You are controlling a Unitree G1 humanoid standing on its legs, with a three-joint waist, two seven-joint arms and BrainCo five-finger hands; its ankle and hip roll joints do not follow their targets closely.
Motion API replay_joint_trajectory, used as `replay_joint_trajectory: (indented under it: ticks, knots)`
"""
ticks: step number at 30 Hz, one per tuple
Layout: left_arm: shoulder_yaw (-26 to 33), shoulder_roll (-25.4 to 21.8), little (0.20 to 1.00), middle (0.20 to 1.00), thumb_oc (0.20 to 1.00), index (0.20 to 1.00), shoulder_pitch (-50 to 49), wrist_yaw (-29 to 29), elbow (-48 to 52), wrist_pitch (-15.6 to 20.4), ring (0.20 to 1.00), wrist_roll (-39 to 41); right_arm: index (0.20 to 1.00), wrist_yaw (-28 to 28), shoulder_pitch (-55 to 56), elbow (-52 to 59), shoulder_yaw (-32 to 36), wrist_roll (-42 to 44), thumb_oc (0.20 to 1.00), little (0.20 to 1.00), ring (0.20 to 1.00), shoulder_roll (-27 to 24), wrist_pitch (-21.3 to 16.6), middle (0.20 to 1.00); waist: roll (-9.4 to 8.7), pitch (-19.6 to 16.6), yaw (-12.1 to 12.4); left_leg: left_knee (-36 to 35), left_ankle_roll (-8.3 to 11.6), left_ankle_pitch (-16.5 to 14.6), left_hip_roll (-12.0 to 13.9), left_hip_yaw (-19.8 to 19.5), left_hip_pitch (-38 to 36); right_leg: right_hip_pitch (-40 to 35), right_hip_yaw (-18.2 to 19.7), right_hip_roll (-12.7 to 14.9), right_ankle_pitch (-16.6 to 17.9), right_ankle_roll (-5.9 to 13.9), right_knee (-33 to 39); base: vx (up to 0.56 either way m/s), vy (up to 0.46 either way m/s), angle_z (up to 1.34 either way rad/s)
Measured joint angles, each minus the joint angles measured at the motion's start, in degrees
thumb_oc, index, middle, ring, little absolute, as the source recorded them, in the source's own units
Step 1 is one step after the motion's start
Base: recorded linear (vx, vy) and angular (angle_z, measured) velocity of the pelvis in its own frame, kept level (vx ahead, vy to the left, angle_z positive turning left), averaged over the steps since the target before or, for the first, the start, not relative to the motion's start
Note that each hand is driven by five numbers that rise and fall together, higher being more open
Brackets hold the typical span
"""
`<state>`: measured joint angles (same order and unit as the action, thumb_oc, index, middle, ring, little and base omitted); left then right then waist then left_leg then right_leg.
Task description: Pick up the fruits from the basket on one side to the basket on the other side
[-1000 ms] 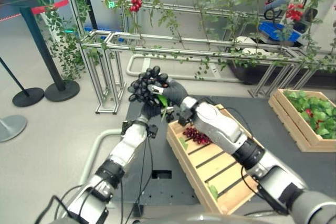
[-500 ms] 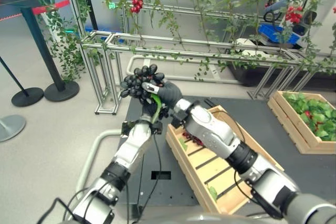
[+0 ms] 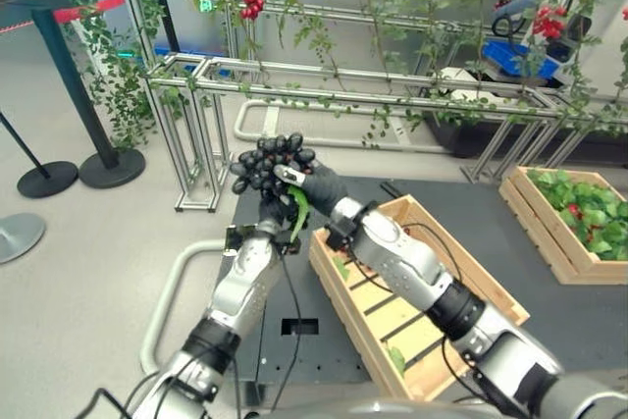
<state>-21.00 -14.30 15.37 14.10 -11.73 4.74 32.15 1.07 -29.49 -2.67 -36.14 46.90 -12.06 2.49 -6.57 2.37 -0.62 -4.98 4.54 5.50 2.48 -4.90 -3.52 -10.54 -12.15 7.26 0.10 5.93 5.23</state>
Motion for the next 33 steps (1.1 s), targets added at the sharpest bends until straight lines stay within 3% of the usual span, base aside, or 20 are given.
replay_joint_trajectory:
  ticks: [4, 5, 19, 33]
  knots:
    - [0.1, -0.3, 1.000, 1.000, 1.000, 1.000, 0.0, 0.1, 0.0, 0.0, 1.000, 0.0, 0.200, 0.0, 0.0, 0.0, 0.0, 0.0, 0.200, 0.200, 0.200, 0.2, 0.0, 0.200, 0.11, 0.1, 0.0, 0.0, 0.00, 0.0, 0.0, 0.0, 0.0, 0.1, 0.0, 0.1, 0.0, 0.01, 0.0, 0.00, 0.000, 0.00]
    - [0.1, -0.3, 0.200, 0.200, 0.200, 0.200, 0.1, 0.1, 0.0, 0.0, 0.200, -0.1, 0.200, 0.0, 0.0, 0.0, 0.0, 0.0, 0.200, 0.200, 0.200, 0.3, 0.0, 0.200, 0.17, 0.1, 0.0, 0.0, 0.00, 0.0, 0.0, 0.0, 0.0, 0.1, 0.0, 0.1, 0.0, 0.02, 0.0, 0.00, 0.000, 0.00]
    - [0.0, -0.2, 0.200, 0.200, 0.200, 0.200, 0.5, 0.1, 0.0, 0.0, 0.200, -0.1, 0.200, 1.0, 1.5, -0.1, 0.0, 0.0, 0.200, 0.200, 0.200, -0.2, 0.2, 0.200, 1.41, 1.1, -0.1, 0.0, 0.00, 0.0, 0.0, 0.0, 0.1, 0.3, 0.0, 0.0, 0.0, 0.02, 0.0, 0.00, 0.000, 0.00]
    - [0.0, -0.2, 0.200, 0.200, 0.200, 0.200, 0.5, 0.1, 0.0, 0.0, 0.200, -0.2, 0.200, 1.0, 1.8, -0.1, 0.0, -0.3, 0.200, 0.200, 0.200, -0.2, 0.2, 0.200, 1.48, 1.2, -0.1, 0.0, -0.02, 0.0, 0.0, 0.0, 0.1, 0.3, 0.0, 0.0, -0.1, 0.03, 0.0, 0.00, 0.000, 0.00]
